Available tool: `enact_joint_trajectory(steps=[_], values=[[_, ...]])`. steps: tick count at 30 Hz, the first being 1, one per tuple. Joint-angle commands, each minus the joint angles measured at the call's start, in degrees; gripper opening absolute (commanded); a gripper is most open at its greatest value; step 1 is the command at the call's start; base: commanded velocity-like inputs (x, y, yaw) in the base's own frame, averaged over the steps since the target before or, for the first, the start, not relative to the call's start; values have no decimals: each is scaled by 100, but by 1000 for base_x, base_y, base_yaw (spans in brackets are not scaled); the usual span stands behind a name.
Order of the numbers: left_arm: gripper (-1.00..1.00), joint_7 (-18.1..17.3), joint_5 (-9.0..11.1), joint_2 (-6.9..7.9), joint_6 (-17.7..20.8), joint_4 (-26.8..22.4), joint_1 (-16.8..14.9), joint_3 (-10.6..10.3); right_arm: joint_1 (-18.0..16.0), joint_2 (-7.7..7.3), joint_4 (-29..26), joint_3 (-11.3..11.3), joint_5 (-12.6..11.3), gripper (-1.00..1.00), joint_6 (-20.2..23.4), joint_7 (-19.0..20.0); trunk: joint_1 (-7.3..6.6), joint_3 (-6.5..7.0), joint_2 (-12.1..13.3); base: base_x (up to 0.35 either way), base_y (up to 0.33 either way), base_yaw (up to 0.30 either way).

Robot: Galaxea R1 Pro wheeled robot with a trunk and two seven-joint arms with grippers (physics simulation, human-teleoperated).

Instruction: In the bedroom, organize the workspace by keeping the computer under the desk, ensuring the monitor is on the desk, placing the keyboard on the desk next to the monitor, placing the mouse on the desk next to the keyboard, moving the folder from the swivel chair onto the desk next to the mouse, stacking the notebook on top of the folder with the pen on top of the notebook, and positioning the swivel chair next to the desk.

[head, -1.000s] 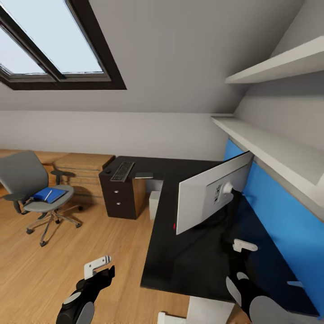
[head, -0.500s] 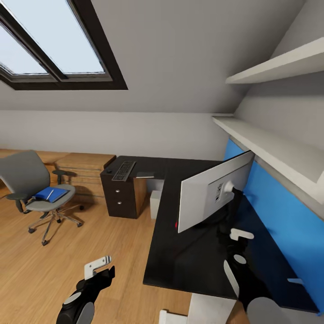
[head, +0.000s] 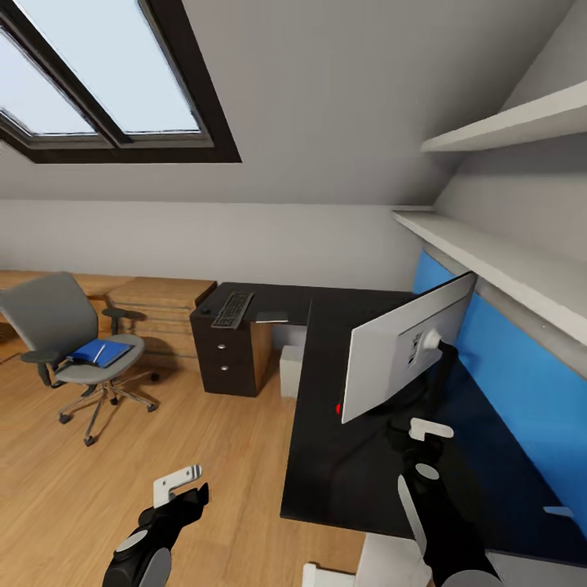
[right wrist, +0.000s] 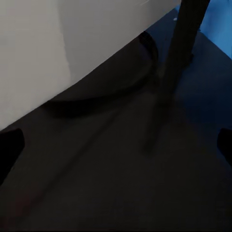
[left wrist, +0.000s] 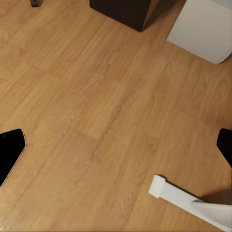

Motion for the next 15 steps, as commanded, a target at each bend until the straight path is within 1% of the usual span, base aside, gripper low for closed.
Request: enact_joint_trajectory(steps=[1, 4, 5, 7, 8, 12, 13, 15], values=[[100, 50, 60, 1, 9, 17, -6, -11, 19, 42, -31, 21, 155, 100, 63, -105, 4, -14, -14, 5, 317, 0], [100, 48, 60, 0, 9, 49, -6, -14, 57, 104, -46, 54, 258, 100, 28, -282, 4, -14, -14, 3, 322, 0], [100, 46, 60, -1, 9, 70, -6, -16, 142, 189, -55, 176, 331, 100, -172, -515, 4, -14, -14, 1, 329, 0], [100, 45, 60, -1, 9, 75, -6, -16, 195, 214, -59, 304, 354, 100, -290, -601, 4, -14, -14, 1, 330, 0], [100, 45, 60, -2, 9, 79, -6, -17, 256, 233, -58, 539, 388, 100, -433, -695, 4, -14, -14, 0, 331, 0], [100, 45, 60, -2, 9, 82, -6, -17, 298, 241, -52, 758, 410, 100, -532, -814, 4, -14, -14, 0, 331, 0], [100, 45, 60, -2, 9, 83, -6, -17, 335, 247, -45, 869, 420, 100, -585, -959, 4, -14, -14, 33, 328, 0], [100, 45, 60, -2, 9, 84, -6, -19, 348, 246, -42, 895, 422, 100, -599, -1015, 4, -14, -14, 121, 299, 0]])
